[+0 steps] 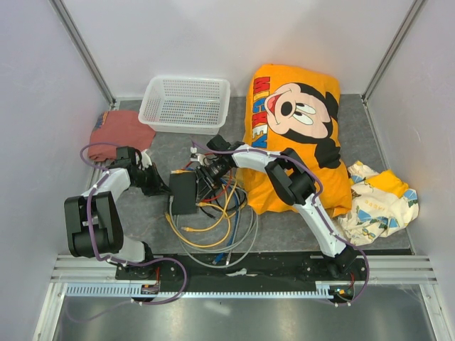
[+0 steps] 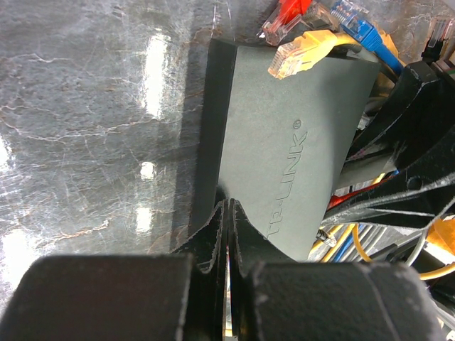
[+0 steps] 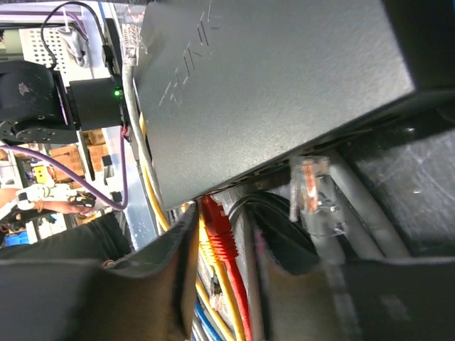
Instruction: Pull the plug from the switch port
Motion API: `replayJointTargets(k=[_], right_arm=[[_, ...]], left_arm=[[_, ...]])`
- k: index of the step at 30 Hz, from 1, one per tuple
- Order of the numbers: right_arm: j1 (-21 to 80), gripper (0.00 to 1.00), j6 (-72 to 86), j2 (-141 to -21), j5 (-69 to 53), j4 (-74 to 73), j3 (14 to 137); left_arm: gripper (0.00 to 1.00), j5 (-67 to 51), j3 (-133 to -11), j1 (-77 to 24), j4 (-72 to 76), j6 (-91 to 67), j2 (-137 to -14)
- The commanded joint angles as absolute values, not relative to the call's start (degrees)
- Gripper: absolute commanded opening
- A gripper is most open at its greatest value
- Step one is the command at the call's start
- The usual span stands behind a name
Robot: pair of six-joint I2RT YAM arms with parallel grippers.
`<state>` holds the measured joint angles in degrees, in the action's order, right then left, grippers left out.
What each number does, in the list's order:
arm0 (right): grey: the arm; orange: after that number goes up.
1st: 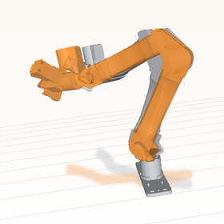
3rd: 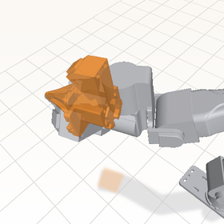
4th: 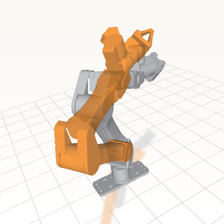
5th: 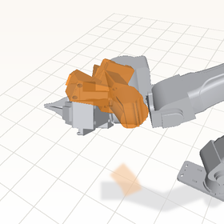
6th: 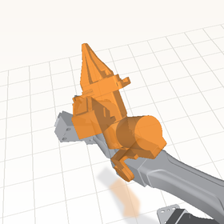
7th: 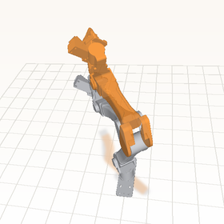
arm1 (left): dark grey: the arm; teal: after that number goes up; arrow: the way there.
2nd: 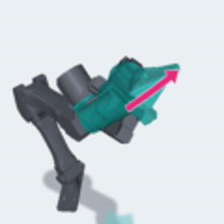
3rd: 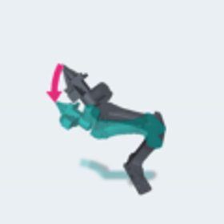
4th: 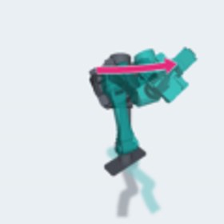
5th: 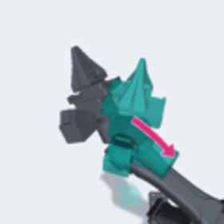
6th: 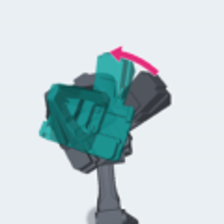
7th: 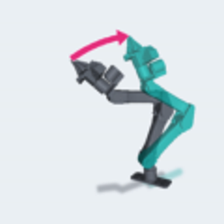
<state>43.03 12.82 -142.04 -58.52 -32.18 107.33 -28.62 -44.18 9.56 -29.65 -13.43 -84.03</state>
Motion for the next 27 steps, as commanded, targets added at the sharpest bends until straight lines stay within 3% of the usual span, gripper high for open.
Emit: replayJointTargets(k=[1, 5, 6, 12, 19, 20, 23, 27], right_arm=[[42.6, 0.30, 11.8, -143.1, -51.3, -29.9, 106.0], [42.7, 0.16, 10.7, -141.9, -46.0, -31.0, 105.6], [42.8, 0.08, 9.6, -141.8, -44.0, -32.5, 105.6], [42.4, 0.08, 0.5, -140.5, -36.2, -40.5, 106.3], [37.5, 0.08, -10.1, -140.5, -48.9, -46.9, 103.0], [36.7, 0.09, -11.4, -139.7, -56.4, -47.0, 102.5], [34.5, 0.08, -17.2, -138.3, -63.8, -47.2, 100.7], [33.6, 0.06, -19.2, -141.2, -69.3, -49.1, 104.6]], left_arm=[[0.02, -26.8, -44.5, 9.7, -29.6, -13.8, -84.9], [0.02, -26.8, -44.5, 9.7, -29.6, -13.8, -84.8], [0.01, -26.9, -44.5, 9.7, -29.6, -13.8, -84.9], [0.02, -26.9, -44.5, 9.7, -29.4, -13.8, -84.8], [0.02, -26.9, -44.5, 9.7, -29.1, -13.7, -84.7], [0.02, -27.0, -44.4, 9.8, -29.1, -13.7, -84.6], [0.02, -26.9, -44.5, 9.7, -29.2, -13.7, -84.8], [0.02, -26.9, -44.5, 9.6, -29.4, -13.6, -84.8]])
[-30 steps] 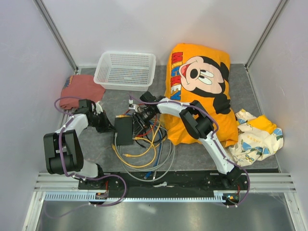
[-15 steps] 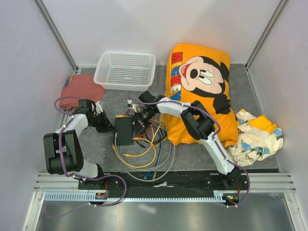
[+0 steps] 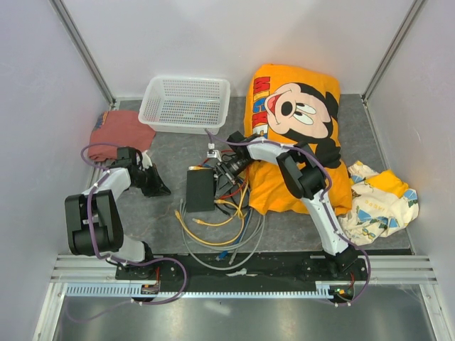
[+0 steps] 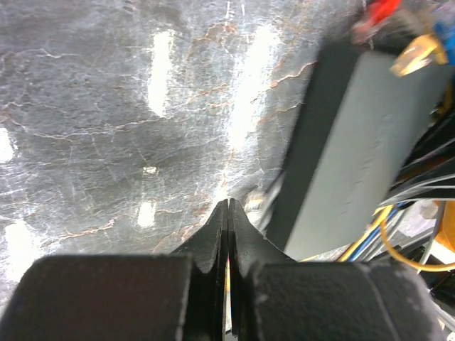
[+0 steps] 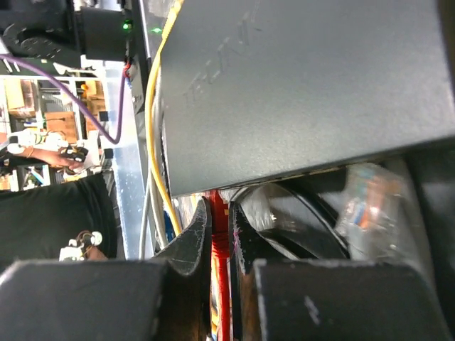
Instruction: Pull the plug from the switch port
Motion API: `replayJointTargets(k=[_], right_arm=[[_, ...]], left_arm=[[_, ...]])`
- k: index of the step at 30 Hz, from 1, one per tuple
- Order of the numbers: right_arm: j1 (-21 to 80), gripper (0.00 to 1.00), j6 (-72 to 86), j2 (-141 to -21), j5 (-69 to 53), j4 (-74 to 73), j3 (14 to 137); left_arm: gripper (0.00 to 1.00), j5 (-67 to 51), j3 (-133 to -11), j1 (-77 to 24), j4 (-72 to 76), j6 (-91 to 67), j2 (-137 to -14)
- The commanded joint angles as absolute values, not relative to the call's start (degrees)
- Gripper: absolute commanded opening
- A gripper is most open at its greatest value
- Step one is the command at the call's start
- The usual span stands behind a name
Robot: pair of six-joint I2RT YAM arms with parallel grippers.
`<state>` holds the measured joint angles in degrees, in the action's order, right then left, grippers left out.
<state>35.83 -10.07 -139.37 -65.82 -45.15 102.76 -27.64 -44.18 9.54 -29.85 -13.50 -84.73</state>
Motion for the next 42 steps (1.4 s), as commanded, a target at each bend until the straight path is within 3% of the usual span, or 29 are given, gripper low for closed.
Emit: replayJointTargets(k=[1, 6, 12, 18, 21, 26, 34, 42], right_arm=[[33.5, 0.05, -19.2, -142.1, -70.0, -49.7, 105.5], [35.4, 0.02, -18.3, -143.1, -62.5, -51.9, 109.7], [42.7, 0.00, -18.6, -142.5, -58.1, -51.2, 113.2], [44.4, 0.00, -3.0, -142.7, -41.8, -41.8, 113.0], [43.9, 0.00, -1.5, -141.2, -36.5, -42.2, 110.2], [44.0, 0.00, -0.2, -141.9, -35.9, -42.6, 108.5], [43.2, 0.03, -6.9, -140.3, -27.1, -51.7, 101.3], [35.5, 0.11, -12.6, -138.2, -38.6, -53.7, 100.8]], left_arm=[[0.01, -26.8, -44.6, 9.7, -29.4, -13.5, -84.8], [0.02, -28.6, -45.2, 9.7, -29.7, -12.0, -81.8], [0.01, -45.4, -47.2, 8.1, -27.7, -15.0, -77.0], [0.02, -41.5, -43.4, 6.5, -27.3, -23.5, -79.5], [0.01, -42.5, -44.9, 3.8, -25.8, -25.2, -83.9], [0.02, -34.8, -47.1, -1.8, -27.9, -25.1, -90.5], [0.02, -25.8, -43.2, -1.6, -28.9, -27.9, -94.3], [0.02, -23.0, -47.3, -1.5, -29.6, -26.6, -97.7]])
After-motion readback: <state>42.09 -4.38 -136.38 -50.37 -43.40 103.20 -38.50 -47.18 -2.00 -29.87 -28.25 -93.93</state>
